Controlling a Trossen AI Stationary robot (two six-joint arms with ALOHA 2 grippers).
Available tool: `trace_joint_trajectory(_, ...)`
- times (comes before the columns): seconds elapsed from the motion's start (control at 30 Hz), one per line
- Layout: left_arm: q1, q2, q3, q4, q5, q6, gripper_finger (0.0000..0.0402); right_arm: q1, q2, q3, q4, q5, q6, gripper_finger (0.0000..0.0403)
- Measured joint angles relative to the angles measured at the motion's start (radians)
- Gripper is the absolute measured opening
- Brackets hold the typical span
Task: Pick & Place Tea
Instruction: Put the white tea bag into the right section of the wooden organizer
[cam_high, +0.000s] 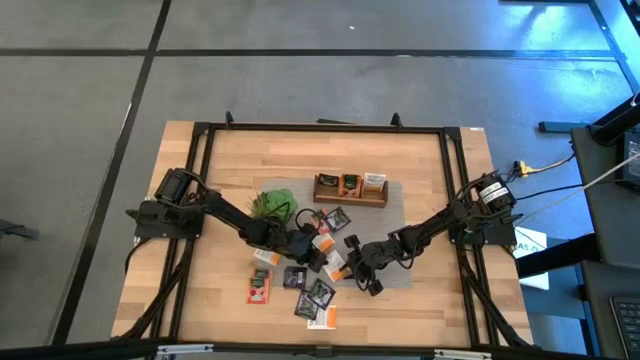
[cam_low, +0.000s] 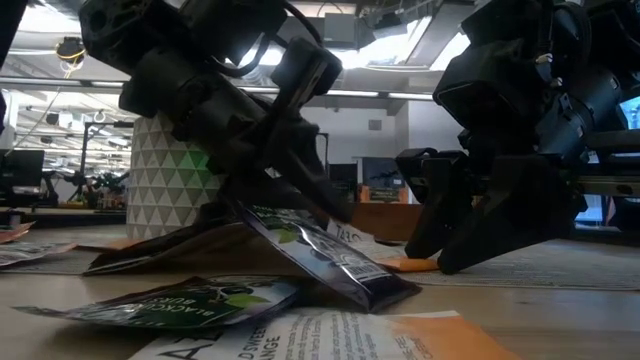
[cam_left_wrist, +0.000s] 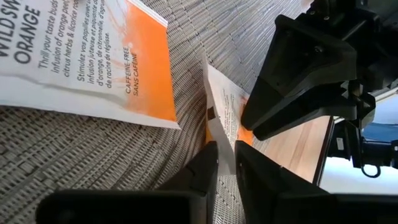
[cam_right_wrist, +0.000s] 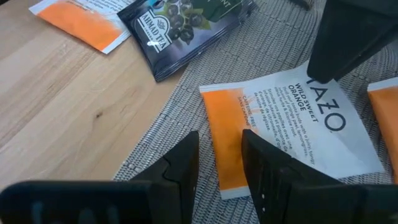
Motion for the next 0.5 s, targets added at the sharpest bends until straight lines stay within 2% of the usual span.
trace_joint_trajectory(0.2,-0.001,0.000,0.001,-0.047,0.003,0.022,0.0027,0.000,0.000,0.000,0.001,0.001,-0.001,0.0122)
trace_joint_trajectory(0.37,-0.001,0.000,-0.002,-0.013,0.010,0.071,0.0004,0.000,0.000,0.000,0.003,0.002,-0.002,0.0122)
trace_joint_trajectory(0.5,-0.001,-0.014,-0.003,0.002,0.016,0.099,0.0003,0.000,0.002,-0.002,0.014,0.002,-0.002,0.0122)
